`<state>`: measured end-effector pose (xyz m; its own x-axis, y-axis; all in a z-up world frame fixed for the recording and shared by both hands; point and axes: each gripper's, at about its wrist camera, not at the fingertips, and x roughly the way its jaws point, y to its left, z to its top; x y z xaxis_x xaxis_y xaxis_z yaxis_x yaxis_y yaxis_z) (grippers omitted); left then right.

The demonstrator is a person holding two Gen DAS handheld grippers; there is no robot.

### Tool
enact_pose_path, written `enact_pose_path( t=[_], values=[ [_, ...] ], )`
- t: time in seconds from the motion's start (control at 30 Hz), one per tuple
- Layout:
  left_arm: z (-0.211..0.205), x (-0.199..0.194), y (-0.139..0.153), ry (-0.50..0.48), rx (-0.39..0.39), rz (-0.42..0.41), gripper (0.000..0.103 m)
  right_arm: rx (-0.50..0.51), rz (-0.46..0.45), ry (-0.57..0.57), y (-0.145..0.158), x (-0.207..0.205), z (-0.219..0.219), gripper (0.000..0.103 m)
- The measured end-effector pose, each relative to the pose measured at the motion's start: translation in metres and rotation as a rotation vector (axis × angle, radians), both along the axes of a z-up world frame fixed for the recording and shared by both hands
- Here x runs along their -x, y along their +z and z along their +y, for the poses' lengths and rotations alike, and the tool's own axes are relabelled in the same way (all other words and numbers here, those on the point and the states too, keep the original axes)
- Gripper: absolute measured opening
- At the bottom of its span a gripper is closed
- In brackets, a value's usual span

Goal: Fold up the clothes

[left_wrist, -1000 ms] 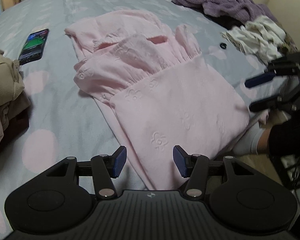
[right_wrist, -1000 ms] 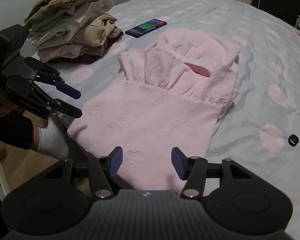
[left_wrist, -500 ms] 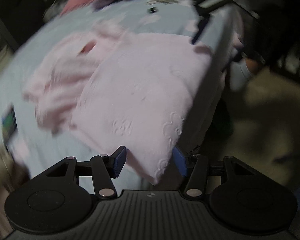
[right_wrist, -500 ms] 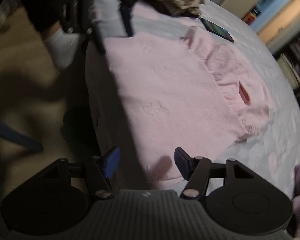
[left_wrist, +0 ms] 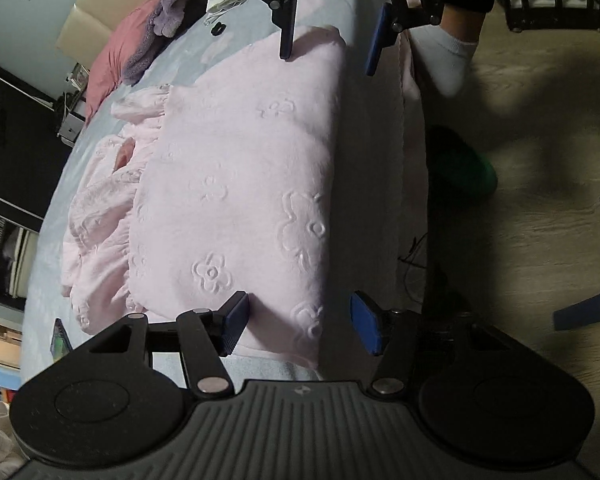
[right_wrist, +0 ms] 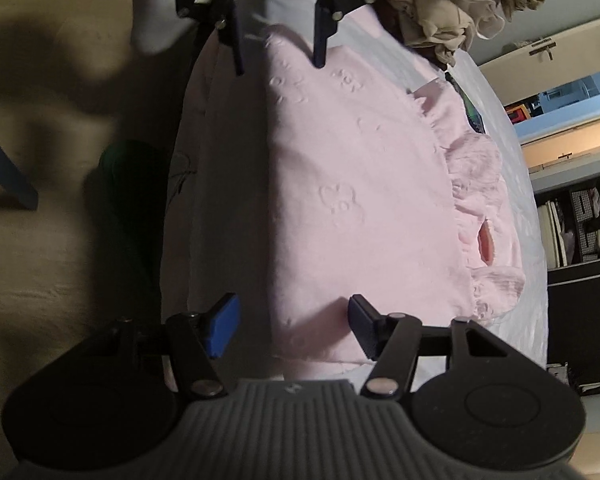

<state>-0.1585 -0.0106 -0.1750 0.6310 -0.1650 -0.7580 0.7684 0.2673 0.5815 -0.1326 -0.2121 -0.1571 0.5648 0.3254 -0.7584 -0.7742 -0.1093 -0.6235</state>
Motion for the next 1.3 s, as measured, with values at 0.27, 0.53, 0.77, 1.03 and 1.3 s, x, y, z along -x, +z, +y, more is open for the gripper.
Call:
enact_pose_path(
  t=[0.27, 0.53, 0.77, 1.03, 1.3],
  values=[
    [0.003, -0.004, 0.003, -0.02, -0.001, -0.038, 0.053, 0.018, 0.01, -0.026, -0.004, -0.008, 0.001, 0.043],
    [0.008, -0.012, 0.022, 0.008, 0.035, -0.055, 0.053, -0.026, 0.016, -0.052, 0.012, -0.013, 0.0, 0.02],
    [0.007, -0.019, 0.034, 0.027, 0.07, -0.015, 0.026, -0.034, -0.026, -0.049, 0.01, -0.012, 0.001, 0.027],
    [0.008, -0.018, 0.033, 0.023, 0.067, 0.004, 0.021, -0.009, -0.048, -0.034, 0.001, -0.006, -0.003, 0.031],
    [0.009, -0.019, 0.036, 0.04, 0.084, 0.011, 0.021, -0.004, -0.104, -0.03, -0.006, 0.0, -0.004, 0.037]
  ],
)
